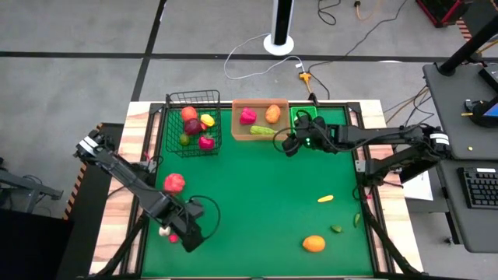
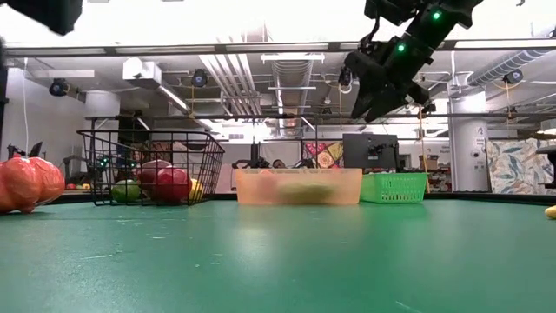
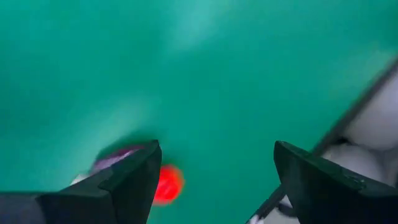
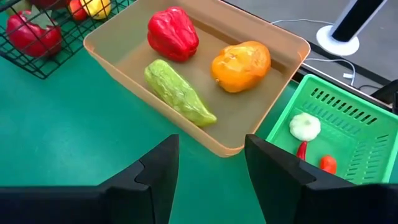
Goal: Sort produce into baskets
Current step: Put the purple eggplant into the green basket
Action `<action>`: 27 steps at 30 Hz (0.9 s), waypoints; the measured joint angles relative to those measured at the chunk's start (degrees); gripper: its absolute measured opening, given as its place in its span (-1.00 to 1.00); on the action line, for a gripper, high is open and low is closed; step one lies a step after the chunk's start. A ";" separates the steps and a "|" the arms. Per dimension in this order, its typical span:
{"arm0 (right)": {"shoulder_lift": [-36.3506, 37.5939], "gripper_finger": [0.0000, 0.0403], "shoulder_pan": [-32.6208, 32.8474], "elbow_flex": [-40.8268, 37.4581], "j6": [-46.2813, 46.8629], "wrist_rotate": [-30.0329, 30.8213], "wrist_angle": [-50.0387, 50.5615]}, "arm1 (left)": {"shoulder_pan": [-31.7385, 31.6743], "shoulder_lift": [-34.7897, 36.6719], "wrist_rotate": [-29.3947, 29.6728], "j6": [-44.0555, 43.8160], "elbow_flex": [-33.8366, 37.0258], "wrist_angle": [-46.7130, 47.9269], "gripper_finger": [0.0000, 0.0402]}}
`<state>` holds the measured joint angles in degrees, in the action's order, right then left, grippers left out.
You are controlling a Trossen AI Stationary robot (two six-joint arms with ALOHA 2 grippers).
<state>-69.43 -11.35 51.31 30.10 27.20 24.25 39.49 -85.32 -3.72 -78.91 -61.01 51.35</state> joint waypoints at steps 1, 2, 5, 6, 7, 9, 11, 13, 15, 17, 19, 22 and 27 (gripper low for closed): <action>0.00 -0.14 0.00 0.00 -0.02 0.00 -0.14 | 0.43 0.00 -0.63 -1.07 0.00 1.91 0.45; 0.00 -0.14 0.00 0.00 -0.03 0.00 -0.42 | 0.92 0.00 -0.91 -1.50 0.00 3.35 0.45; 0.00 -0.13 0.00 0.00 -0.12 0.00 -1.16 | 2.59 0.00 -1.40 -0.77 0.00 5.52 0.45; 0.00 -0.13 0.00 0.00 -0.12 0.00 -1.28 | 3.00 0.00 -1.52 -0.46 0.00 6.03 0.45; 0.00 -0.12 0.00 0.00 -0.12 0.00 -1.31 | 3.31 0.00 -1.65 0.16 0.00 6.35 0.45; 0.00 -0.12 0.00 0.00 -0.12 -0.04 -1.31 | 4.17 0.00 -1.14 3.18 0.02 6.32 0.45; 0.00 -0.12 0.00 0.00 -0.12 -0.04 -1.31 | 6.18 -0.02 1.16 7.81 0.02 6.23 0.44; 0.00 -0.12 0.00 0.00 -0.12 -0.09 -1.31 | 8.61 -0.31 2.76 11.77 0.02 6.26 0.42; 0.00 -0.12 0.03 0.00 -0.12 -0.17 -1.29 | 10.39 -1.11 3.31 14.16 0.02 6.32 0.41; 0.00 -0.12 0.15 0.00 -0.12 -0.17 -1.29 | 11.48 -2.50 3.62 15.08 0.04 6.54 0.39; -0.01 -0.12 0.36 0.00 -0.11 -0.16 -1.29 | 12.27 -4.27 4.09 15.83 0.09 6.59 0.38; -0.02 -0.12 0.37 0.00 -0.11 -0.17 -1.33 | 12.49 -6.74 4.77 17.11 0.09 6.60 0.37; -0.02 -0.12 0.37 0.00 -0.11 -0.16 -1.40 | 12.37 -9.43 7.85 19.98 0.09 6.75 0.34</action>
<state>-69.45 -10.98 51.31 29.99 27.04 22.85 51.86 -94.75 4.13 -58.93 -60.93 58.10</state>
